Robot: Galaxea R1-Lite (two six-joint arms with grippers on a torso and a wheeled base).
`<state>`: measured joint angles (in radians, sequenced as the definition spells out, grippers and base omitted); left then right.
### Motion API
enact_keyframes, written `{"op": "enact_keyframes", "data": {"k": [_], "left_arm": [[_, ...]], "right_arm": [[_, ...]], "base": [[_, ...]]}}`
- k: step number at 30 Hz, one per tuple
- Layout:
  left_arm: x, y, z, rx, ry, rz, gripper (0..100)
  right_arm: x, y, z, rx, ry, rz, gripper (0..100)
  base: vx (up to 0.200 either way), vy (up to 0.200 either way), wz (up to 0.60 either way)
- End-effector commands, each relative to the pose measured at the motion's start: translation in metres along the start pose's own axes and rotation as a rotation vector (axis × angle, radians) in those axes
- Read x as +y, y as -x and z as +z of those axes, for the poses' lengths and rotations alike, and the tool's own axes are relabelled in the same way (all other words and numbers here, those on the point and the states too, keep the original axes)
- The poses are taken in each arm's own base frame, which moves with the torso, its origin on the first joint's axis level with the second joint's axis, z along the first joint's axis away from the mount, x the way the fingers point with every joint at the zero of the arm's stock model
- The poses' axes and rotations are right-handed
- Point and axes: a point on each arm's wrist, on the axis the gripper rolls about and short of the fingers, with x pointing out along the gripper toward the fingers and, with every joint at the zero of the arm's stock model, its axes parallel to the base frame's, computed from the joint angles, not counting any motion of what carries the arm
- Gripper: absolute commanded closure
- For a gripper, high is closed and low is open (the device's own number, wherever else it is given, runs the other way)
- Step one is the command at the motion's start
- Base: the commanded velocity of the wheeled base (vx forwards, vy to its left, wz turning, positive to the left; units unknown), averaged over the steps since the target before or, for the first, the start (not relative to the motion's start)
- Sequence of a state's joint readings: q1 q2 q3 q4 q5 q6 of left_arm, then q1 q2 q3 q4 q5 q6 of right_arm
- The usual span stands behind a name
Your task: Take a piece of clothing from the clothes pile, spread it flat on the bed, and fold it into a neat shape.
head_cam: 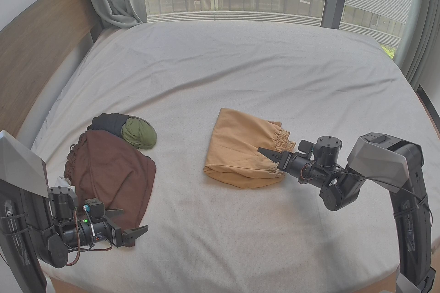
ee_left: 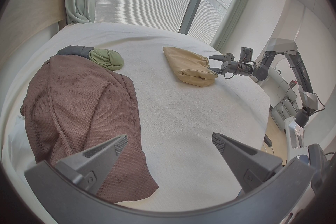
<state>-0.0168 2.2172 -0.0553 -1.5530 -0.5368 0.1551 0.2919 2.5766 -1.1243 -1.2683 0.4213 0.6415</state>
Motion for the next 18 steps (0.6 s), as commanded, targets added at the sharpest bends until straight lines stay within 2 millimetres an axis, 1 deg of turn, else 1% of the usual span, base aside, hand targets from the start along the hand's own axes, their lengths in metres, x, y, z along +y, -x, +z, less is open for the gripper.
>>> {"op": "enact_keyframes", "data": {"k": [1,6,8,9,10,12,13,14,17,18], "left_arm": [[0.0,0.0,0.0,0.001,0.001,-0.002,0],[0.0,0.001,0.001,-0.005,-0.003,-0.001,0],[-0.001,0.002,0.005,-0.024,-0.013,-0.009,0],[-0.001,0.003,0.008,-0.038,-0.022,-0.02,0],[-0.002,0.004,0.012,-0.06,-0.035,-0.031,0],[-0.002,0.004,0.013,-0.065,-0.038,-0.033,0],[-0.005,0.011,0.024,-0.114,-0.061,-0.063,0],[-0.006,0.013,0.028,-0.137,-0.071,-0.071,0],[-0.01,0.024,0.043,-0.204,-0.102,-0.076,0],[-0.01,0.024,0.043,-0.204,-0.102,-0.076,0]], "right_arm": [[-0.003,0.0,-0.003,0.006,-0.004,-0.008,0],[-0.004,0.001,-0.004,-0.002,0.012,-0.027,0],[0.0,0.006,-0.003,-0.011,0.02,-0.03,0],[0.005,0.01,0.001,-0.021,0.025,-0.021,0],[0.018,0.016,0.011,-0.045,0.039,-0.002,0],[0.021,0.018,0.014,-0.049,0.042,0.004,0],[0.05,0.042,0.032,-0.076,0.055,0.029,0],[0.061,0.052,0.039,-0.091,0.065,0.038,0],[0.085,0.081,0.05,-0.128,0.105,0.061,0],[0.085,0.081,0.05,-0.128,0.105,0.061,0]], "base": [[0.0,0.0,0.0],[0.0,0.0,0.0],[0.0,0.0,0.0],[0.0,0.0,0.0],[0.0,0.0,0.0],[0.0,0.0,0.0],[0.0,0.0,0.0],[0.0,0.0,0.0],[0.0,0.0,0.0],[0.0,0.0,0.0]]}}
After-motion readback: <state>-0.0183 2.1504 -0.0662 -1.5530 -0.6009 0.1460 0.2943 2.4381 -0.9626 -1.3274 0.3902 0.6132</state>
